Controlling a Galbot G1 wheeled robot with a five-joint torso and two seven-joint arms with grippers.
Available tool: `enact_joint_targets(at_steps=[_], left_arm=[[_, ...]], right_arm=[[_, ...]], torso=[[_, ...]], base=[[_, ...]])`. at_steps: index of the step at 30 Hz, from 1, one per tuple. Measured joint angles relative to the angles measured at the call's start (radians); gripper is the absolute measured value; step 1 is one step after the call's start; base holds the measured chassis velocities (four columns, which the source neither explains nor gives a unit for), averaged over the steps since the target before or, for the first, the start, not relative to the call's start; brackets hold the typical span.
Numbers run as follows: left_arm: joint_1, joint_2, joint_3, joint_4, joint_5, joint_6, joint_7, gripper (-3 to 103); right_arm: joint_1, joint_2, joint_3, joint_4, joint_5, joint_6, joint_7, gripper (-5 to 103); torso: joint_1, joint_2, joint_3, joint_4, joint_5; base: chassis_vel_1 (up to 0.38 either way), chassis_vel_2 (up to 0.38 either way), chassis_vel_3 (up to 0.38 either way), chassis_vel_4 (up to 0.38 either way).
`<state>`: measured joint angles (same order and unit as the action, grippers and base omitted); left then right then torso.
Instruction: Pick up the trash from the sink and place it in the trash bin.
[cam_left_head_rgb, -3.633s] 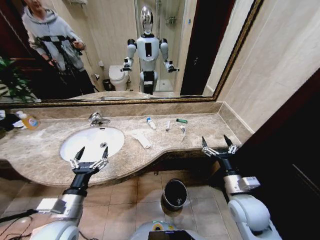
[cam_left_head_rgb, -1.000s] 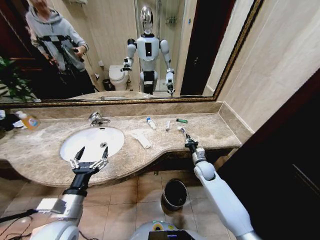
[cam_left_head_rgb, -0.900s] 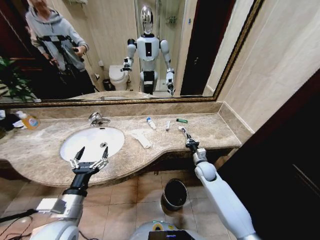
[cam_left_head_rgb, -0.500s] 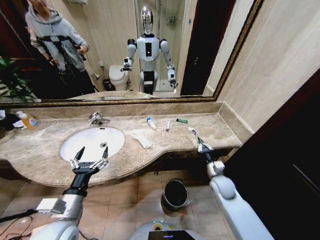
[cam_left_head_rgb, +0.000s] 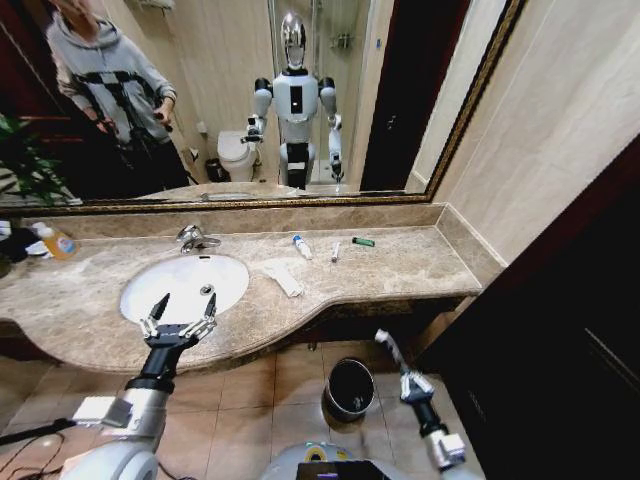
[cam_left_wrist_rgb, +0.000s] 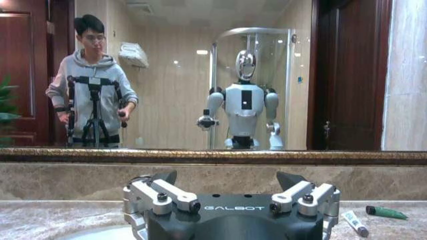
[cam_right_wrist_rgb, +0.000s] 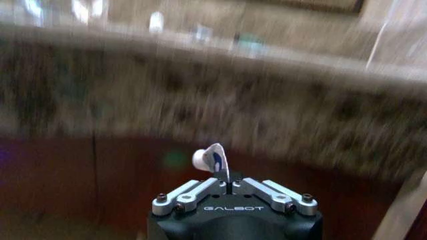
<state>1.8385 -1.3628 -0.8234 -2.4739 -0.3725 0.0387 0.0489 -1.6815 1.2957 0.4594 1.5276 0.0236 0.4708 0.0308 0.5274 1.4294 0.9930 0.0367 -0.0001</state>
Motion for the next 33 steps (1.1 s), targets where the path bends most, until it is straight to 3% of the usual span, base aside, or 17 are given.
enact_joint_targets(at_steps=[1, 4, 8, 10, 15, 19, 25, 27, 31, 33], left_arm=[[0.0, 0.0, 0.0, 0.0, 0.0, 0.0, 0.0, 100], [0.0, 0.0, 0.0, 0.0, 0.0, 0.0, 0.0, 100], [0.0, 0.0, 0.0, 0.0, 0.0, 0.0, 0.0, 100], [0.0, 0.0, 0.0, 0.0, 0.0, 0.0, 0.0, 100], [0.0, 0.0, 0.0, 0.0, 0.0, 0.0, 0.0, 100], [0.0, 0.0, 0.0, 0.0, 0.0, 0.0, 0.0, 100], [0.0, 0.0, 0.0, 0.0, 0.0, 0.0, 0.0, 100], [0.0, 0.0, 0.0, 0.0, 0.0, 0.0, 0.0, 100], [0.0, 0.0, 0.0, 0.0, 0.0, 0.0, 0.0, 100], [0.0, 0.0, 0.0, 0.0, 0.0, 0.0, 0.0, 100]], right_arm=[[0.0, 0.0, 0.0, 0.0, 0.0, 0.0, 0.0, 0], [0.149, 0.048, -0.029, -0.23, -0.065, -0.05, 0.003, 0], [0.191, 0.066, -0.046, -0.287, -0.073, -0.1, 0.002, 0], [0.251, 0.1, -0.065, -0.359, -0.112, -0.167, 0.0, 0], [0.33, 0.14, -0.062, -0.496, -0.202, -0.176, 0.002, 0], [0.356, 0.15, -0.058, -0.529, -0.215, -0.176, 0.005, -2], [0.362, 0.152, -0.054, -0.524, -0.217, -0.177, 0.01, 25], [0.359, 0.151, -0.052, -0.519, -0.217, -0.177, 0.011, 25], [0.34, 0.148, -0.048, -0.491, -0.213, -0.176, 0.017, 47], [0.335, 0.146, -0.047, -0.482, -0.209, -0.176, 0.019, 47]], torso=[[0.0, 0.0, 0.0, 0.0, 0.0], [0.0, 0.0, 0.0, 0.0003, 0.0003], [0.0, 0.0, 0.0, 0.0004, 0.0002], [0.0, 0.0, 0.0, 0.0003, -0.0001], [0.0, 0.0, 0.0, 0.0001, -0.0001], [0.0, 0.0, 0.0, 0.0002, -0.0001], [0.0, 0.0, 0.0, 0.0001, 0.0], [0.0, 0.0, 0.0, 0.0002, 0.0], [0.0, 0.0, 0.0, 0.0001, 0.0001], [0.0, 0.0, 0.0, 0.0001, 0.0]], base=[[0.0, 0.0, 0.0, 0.0], [0.0, 0.0, 0.0, 0.0], [0.0, 0.0, 0.0, 0.0], [0.0, 0.0, 0.0, 0.0], [0.0, 0.0, 0.0, 0.0], [0.0, 0.0, 0.0, 0.0], [0.0, 0.0, 0.0, 0.0], [0.0, 0.0, 0.0, 0.0], [0.0, 0.0, 0.0, 0.0], [0.0, 0.0, 0.0, 0.0]])
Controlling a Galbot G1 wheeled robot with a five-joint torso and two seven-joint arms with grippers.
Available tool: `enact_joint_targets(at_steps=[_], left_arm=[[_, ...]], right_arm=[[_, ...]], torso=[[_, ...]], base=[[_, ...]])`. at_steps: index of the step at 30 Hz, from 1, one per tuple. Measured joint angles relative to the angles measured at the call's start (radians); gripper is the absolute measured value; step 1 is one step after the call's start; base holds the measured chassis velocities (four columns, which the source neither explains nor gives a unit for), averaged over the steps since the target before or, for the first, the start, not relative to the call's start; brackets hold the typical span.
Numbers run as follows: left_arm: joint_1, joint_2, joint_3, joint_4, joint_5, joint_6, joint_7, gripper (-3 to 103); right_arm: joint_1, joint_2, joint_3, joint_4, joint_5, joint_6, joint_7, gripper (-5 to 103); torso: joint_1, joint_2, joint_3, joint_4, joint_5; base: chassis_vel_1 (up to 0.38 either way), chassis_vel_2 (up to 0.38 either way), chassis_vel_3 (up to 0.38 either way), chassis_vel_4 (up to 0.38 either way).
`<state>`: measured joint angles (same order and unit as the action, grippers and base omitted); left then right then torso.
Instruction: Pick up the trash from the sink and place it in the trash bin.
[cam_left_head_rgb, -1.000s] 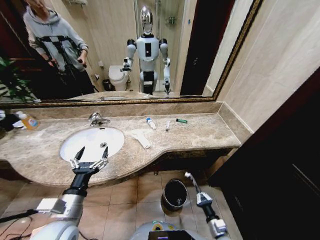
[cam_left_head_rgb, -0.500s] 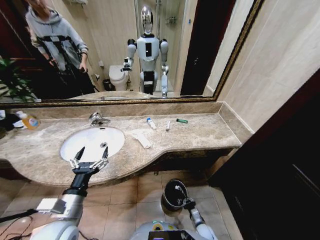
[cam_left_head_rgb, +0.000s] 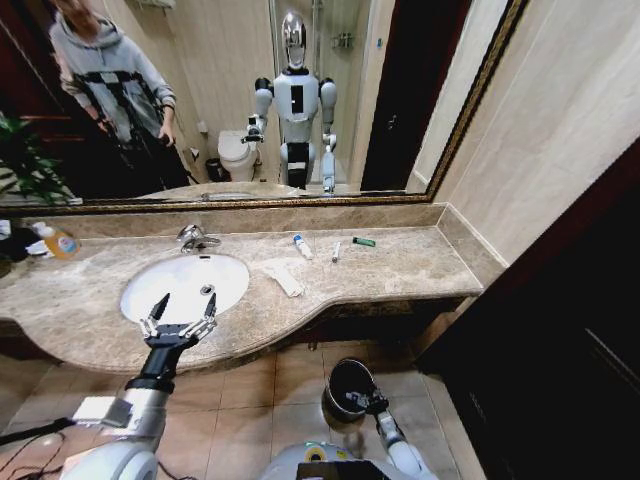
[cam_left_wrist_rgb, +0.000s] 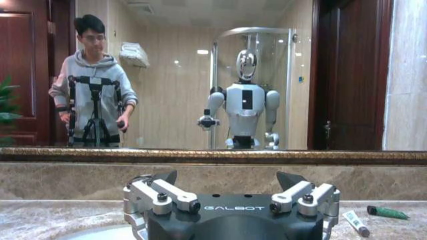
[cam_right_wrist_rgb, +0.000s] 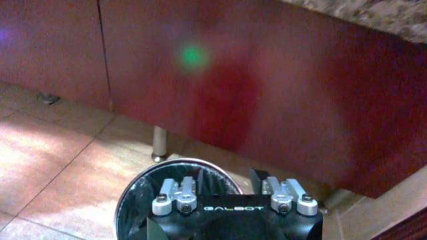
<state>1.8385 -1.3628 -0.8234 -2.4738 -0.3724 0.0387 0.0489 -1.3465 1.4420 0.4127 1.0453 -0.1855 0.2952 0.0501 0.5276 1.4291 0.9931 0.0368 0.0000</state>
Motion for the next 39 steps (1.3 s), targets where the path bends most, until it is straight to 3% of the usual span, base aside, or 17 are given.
enact_joint_targets(at_steps=[10, 12, 15, 17, 19, 20, 22, 24, 26, 34, 37, 39], left_arm=[[0.0, 0.0, 0.0, 0.0, 0.0, 0.0, 0.0, 100], [0.0, 0.0, 0.0, 0.0, 0.0, 0.0, 0.0, 100], [0.0, 0.0, 0.0, 0.0, 0.0, 0.0, 0.0, 100], [0.0, 0.0, 0.0, 0.0, 0.0, 0.0, 0.0, 100], [0.0, 0.0, 0.0, 0.0, 0.0, 0.0, 0.0, 100], [0.0, 0.0, 0.0, 0.0, 0.0, 0.0, 0.0, 100], [0.0, 0.0, 0.0, 0.0, 0.0, 0.0, 0.0, 100], [0.0, 0.0, 0.0, 0.0, 0.0, 0.0, 0.0, 100], [0.0, 0.0, 0.0, 0.0, 0.0, 0.0, 0.0, 100], [0.0, 0.0, 0.0, 0.0, 0.0, 0.0, 0.0, 100], [0.0, 0.0, 0.0, 0.0, 0.0, 0.0, 0.0, 100], [0.0, 0.0, 0.0, 0.0, 0.0, 0.0, 0.0, 100]], right_arm=[[-0.072, -0.03, 0.024, 0.12, 0.042, 0.027, 0.03, 90], [-0.082, -0.035, 0.027, 0.137, 0.05, 0.027, 0.033, 90], [-0.143, -0.06, 0.039, 0.229, 0.094, 0.025, 0.046, 100], [-0.175, -0.072, 0.042, 0.278, 0.119, 0.014, 0.056, 100], [-0.327, -0.111, 0.069, 0.501, 0.226, -0.042, 0.083, 100], [-0.327, -0.111, 0.069, 0.501, 0.226, -0.042, 0.083, 100], [-0.459, -0.135, 0.102, 0.69, 0.283, -0.059, 0.086, 100], [-0.486, -0.139, 0.113, 0.738, 0.294, -0.06, 0.086, 100], [-0.561, -0.145, 0.148, 0.909, 0.309, -0.061, 0.083, 100], [-0.559, -0.13, 0.152, 1.083, 0.266, -0.103, 0.077, 100], [-0.513, -0.154, 0.143, 1.159, 0.273, -0.166, 0.067, 100], [-0.402, -0.198, 0.126, 1.171, 0.3, -0.241, 0.059, 100]], torso=[[0.0, 0.0, 0.0, 0.0, 0.0], [0.0, 0.0, 0.0, 0.0, 0.0002], [0.0, 0.0, 0.0, 0.0001, 0.0003], [0.0, 0.0, 0.0, 0.0001, 0.0004], [0.0, 0.0, 0.0, 0.0001, 0.0002], [0.0, 0.0, 0.0, 0.0001, 0.0002], [0.0, 0.0, 0.0, -0.0005, 0.0002], [0.0, 0.0, 0.0, -0.0005, -0.0006], [0.0, 0.0, 0.0, -0.0002, 0.0], [0.0, 0.0, 0.0, -0.0001, 0.0002], [0.0, 0.0, 0.0, -0.0003, -0.0003], [0.0, 0.0, 0.0, -0.0003, 0.0]], base=[[0.0, 0.0, 0.0, 0.0], [0.0, 0.0, 0.0, 0.0], [0.0, 0.0, 0.0, 0.0], [0.0, 0.0, 0.0, 0.0], [0.0, 0.0, 0.0, 0.0], [0.0, 0.0, 0.0, 0.0], [0.0, 0.0, 0.0, 0.0], [0.0, 0.0, 0.0, 0.0], [0.0, 0.0, 0.0, 0.0], [0.0, 0.0, 0.0, 0.0], [0.0, 0.0, 0.0, 0.0], [0.0, 0.0, 0.0, 0.0]])
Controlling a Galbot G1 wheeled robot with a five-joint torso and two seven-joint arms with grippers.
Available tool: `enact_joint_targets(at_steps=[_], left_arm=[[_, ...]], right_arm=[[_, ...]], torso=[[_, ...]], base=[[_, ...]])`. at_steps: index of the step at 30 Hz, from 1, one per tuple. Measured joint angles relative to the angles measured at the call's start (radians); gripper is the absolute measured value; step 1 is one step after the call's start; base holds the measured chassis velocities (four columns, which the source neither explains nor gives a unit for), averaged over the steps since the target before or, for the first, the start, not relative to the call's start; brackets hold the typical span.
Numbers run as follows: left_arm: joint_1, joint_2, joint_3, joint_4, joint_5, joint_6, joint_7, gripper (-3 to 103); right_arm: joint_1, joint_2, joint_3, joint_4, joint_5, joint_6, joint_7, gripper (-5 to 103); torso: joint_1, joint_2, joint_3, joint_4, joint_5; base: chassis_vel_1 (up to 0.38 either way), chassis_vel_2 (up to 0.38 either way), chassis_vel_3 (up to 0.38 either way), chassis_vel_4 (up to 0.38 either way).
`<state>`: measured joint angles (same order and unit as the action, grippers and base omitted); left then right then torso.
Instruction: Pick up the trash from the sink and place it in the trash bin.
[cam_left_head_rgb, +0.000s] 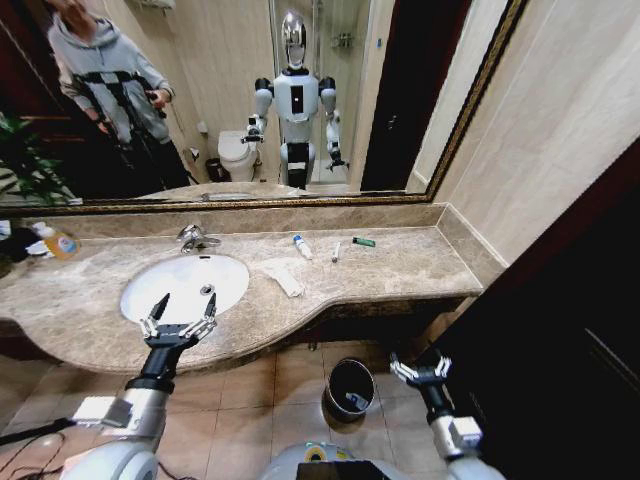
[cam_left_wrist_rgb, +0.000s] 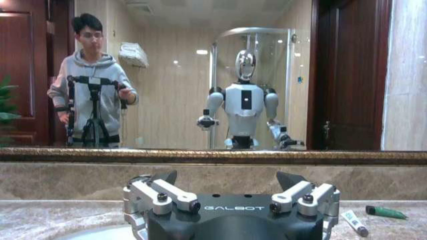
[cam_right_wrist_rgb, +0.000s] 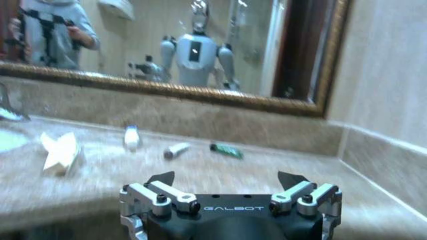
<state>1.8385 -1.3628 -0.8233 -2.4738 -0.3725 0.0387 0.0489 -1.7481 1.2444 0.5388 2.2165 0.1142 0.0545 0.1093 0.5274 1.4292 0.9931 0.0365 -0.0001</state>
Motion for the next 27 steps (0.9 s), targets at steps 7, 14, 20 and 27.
enact_joint_targets(at_steps=[7, 14, 20, 27], left_arm=[[0.0, 0.0, 0.0, 0.0, 0.0, 0.0, 0.0, 100], [0.0, 0.0, 0.0, 0.0, 0.0, 0.0, 0.0, 100], [0.0, 0.0, 0.0, 0.0, 0.0, 0.0, 0.0, 100], [0.0, 0.0, 0.0, 0.0, 0.0, 0.0, 0.0, 100]], right_arm=[[0.409, -0.113, -0.062, -0.174, 0.135, -0.092, -0.068, 100], [0.771, -0.169, -0.179, -0.443, 0.196, -0.107, -0.138, 100], [1.04, -0.162, -0.305, -0.693, 0.209, -0.116, -0.18, 100], [1.204, -0.142, -0.395, -0.917, 0.196, -0.144, -0.282, 100]], torso=[[0.0, 0.0, 0.0, 0.0006, 0.0005], [0.0, 0.0, 0.0, 0.0005, 0.0002], [0.0, 0.0, 0.0, 0.0003, -0.0002], [0.0, 0.0, 0.0, 0.0003, 0.0002]], base=[[0.0, 0.0, 0.0, 0.0], [0.0, 0.0, 0.0, 0.0], [0.0, 0.0, 0.0, 0.0], [0.0, 0.0, 0.0, 0.0]])
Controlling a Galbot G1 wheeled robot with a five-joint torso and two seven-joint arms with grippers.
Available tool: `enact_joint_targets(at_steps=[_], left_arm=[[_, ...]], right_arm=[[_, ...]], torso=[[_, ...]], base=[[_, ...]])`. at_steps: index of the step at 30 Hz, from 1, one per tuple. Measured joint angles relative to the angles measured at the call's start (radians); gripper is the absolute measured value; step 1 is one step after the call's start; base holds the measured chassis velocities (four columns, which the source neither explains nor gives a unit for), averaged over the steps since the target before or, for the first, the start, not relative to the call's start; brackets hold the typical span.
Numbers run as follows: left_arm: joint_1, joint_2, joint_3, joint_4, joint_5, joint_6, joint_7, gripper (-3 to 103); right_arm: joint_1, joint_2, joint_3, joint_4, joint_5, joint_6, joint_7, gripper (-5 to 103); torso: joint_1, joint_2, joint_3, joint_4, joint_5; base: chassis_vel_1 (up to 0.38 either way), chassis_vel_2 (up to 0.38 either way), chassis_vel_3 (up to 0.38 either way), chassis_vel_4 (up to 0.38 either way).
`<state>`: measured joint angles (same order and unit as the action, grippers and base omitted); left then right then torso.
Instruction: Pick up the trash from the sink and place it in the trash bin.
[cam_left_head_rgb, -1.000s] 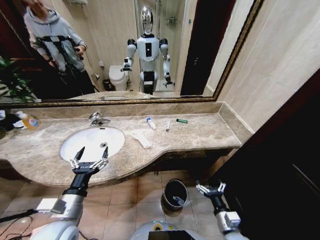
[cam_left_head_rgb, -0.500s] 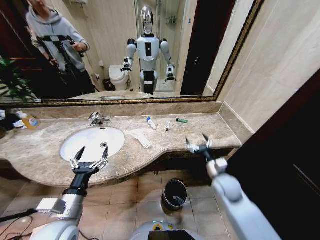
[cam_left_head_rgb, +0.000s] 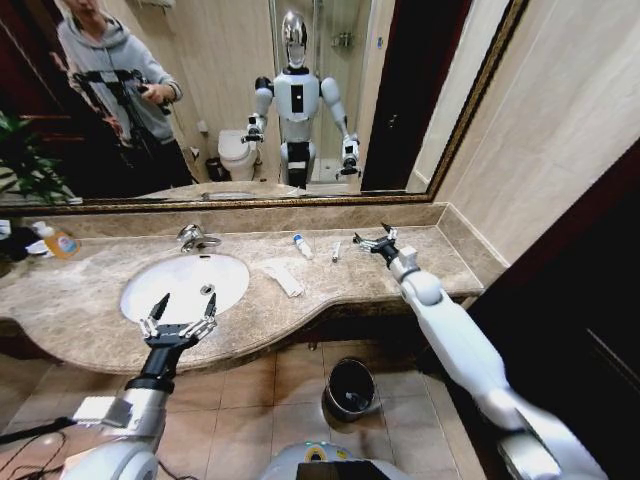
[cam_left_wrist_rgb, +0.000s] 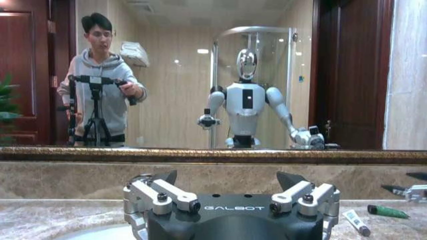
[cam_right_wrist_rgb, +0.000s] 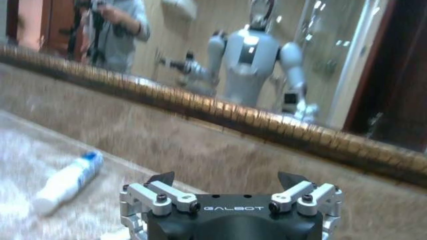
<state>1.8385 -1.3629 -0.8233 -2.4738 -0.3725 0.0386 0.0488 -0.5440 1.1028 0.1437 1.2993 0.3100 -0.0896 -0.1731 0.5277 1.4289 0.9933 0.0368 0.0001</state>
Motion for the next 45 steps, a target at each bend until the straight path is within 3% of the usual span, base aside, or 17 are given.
enact_joint_targets(at_steps=[10, 14, 16, 19, 30, 32, 34, 35, 36, 39, 41, 44, 45], left_arm=[[0.0, 0.0, 0.0, 0.0, 0.0, 0.0, 0.0, 100], [0.0, 0.0, 0.0, 0.0, 0.0, 0.0, 0.0, 100], [0.0, 0.0, 0.0, 0.0, 0.0, 0.0, 0.0, 100], [0.0, 0.0, 0.0, 0.0, 0.0, 0.0, 0.0, 100], [0.0, 0.0, 0.0, 0.0, 0.0, 0.0, 0.0, 100], [0.0, 0.0, 0.0, 0.0, 0.0, 0.0, 0.0, 100], [0.0, 0.0, 0.0, 0.0, 0.0, 0.0, 0.0, 100], [0.0, 0.0, 0.0, 0.0, 0.0, 0.0, 0.0, 100], [0.0, 0.0, 0.0, 0.0, 0.0, 0.0, 0.0, 100], [0.0, 0.0, 0.0, 0.0, 0.0, 0.0, 0.0, 100], [0.0, 0.0, 0.0, 0.0, 0.0, 0.0, 0.0, 100], [0.0, 0.0, 0.0, 0.0, 0.0, 0.0, 0.0, 100], [0.0, 0.0, 0.0, 0.0, 0.0, 0.0, 0.0, 100]], right_arm=[[0.176, 0.049, -0.079, -0.265, -0.006, 0.01, -0.112, 100], [0.193, 0.052, -0.061, -0.324, -0.016, 0.012, -0.119, 100], [0.186, 0.042, -0.04, -0.35, -0.029, 0.011, -0.124, 100], [0.202, 0.048, -0.044, -0.394, -0.028, 0.01, -0.134, 100], [0.268, 0.105, -0.085, -0.504, -0.026, 0.04, -0.164, 102], [0.272, 0.111, -0.085, -0.512, -0.027, 0.04, -0.164, 94], [0.272, 0.112, -0.085, -0.513, -0.027, 0.038, -0.164, 94], [0.273, 0.113, -0.085, -0.515, -0.028, 0.036, -0.164, 84], [0.273, 0.113, -0.085, -0.515, -0.028, 0.036, -0.164, 84], [0.272, 0.117, -0.085, -0.516, -0.031, 0.025, -0.166, 68], [0.27, 0.118, -0.085, -0.516, -0.032, 0.022, -0.166, 68], [0.263, 0.118, -0.082, -0.513, -0.036, 0.013, -0.167, 51], [0.263, 0.118, -0.082, -0.513, -0.036, 0.013, -0.167, 51]], torso=[[0.0, 0.0, 0.0, 0.0002, -0.0003], [0.0, 0.0, 0.0, 0.0007, 0.0001], [0.0, 0.0, 0.0, -0.0008, -0.0002], [0.0, 0.0, 0.0, -0.0009, 0.0002], [0.0, 0.0, 0.0, 0.0002, -0.0001], [0.0, 0.0, 0.0, 0.0001, 0.0], [0.0, 0.0, 0.0, 0.0001, -0.0002], [0.0, 0.0, 0.0, 0.0001, -0.0002], [0.0, 0.0, 0.0, 0.0001, -0.0002], [0.0, 0.0, 0.0, 0.0, -0.0002], [0.0, 0.0, 0.0, 0.0, -0.0002], [0.0, 0.0, 0.0, 0.0, -0.0003], [0.0, 0.0, 0.0, 0.0, -0.0003]], base=[[0.0, 0.0, 0.0, 0.0], [0.0, 0.0, 0.0, 0.0], [0.0, 0.0, 0.0, 0.0], [0.0, 0.0, 0.0, 0.0], [0.0, 0.0, 0.0, 0.0], [0.0, 0.0, 0.0, 0.0], [0.0, 0.0, 0.0, 0.0], [0.0, 0.0, 0.0, 0.0], [0.0, 0.0, 0.0, 0.0], [0.0, 0.0, 0.0, 0.0], [0.0, 0.0, 0.0, 0.0], [0.0, 0.0, 0.0, 0.0], [0.0, 0.0, 0.0, 0.0]])
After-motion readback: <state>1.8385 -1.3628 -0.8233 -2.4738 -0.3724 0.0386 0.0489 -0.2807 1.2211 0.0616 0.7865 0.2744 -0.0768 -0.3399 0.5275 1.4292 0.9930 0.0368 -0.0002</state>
